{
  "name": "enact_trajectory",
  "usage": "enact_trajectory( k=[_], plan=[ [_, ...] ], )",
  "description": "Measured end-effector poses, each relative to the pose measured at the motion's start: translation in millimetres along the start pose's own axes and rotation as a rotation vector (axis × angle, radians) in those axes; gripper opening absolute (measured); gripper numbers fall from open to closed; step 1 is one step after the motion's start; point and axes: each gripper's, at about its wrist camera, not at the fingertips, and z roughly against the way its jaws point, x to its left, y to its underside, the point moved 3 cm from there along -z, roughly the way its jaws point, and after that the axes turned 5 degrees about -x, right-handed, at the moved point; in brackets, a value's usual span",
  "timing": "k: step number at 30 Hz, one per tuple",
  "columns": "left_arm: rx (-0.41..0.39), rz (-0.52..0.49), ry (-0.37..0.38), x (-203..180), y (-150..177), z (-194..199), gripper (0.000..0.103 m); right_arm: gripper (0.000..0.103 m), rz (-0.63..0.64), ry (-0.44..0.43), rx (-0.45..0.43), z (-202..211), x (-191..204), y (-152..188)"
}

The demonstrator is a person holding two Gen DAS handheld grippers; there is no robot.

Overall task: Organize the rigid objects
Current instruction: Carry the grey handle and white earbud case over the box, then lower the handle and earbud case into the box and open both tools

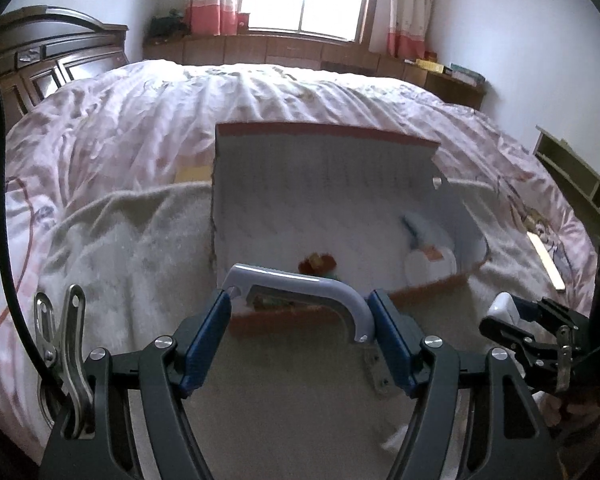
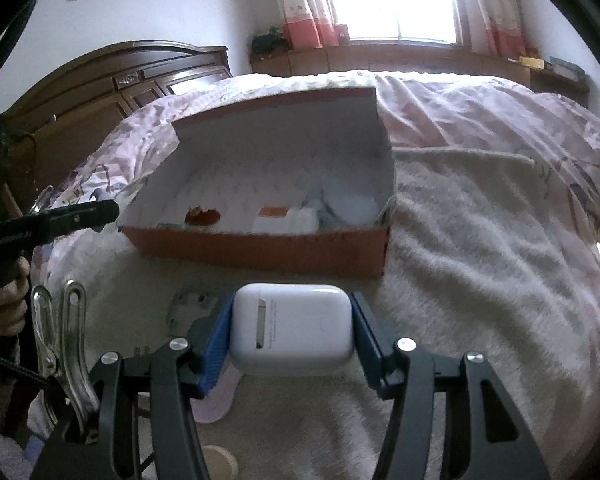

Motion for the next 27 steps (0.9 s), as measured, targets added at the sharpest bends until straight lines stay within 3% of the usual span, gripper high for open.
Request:
enact_trajectory(
  k=[13,27],
  plan=[
    [-0.023,0.027,0.029,24,-40,-26,0.072,0.059,0.018,-0.003,-0.057,-13,-13,-46],
    [-0.011,-0.035,0.083,-5,-51,-54,0.072,0.059,0.052,0.02,-0.112,-38,-14,-87]
  ],
)
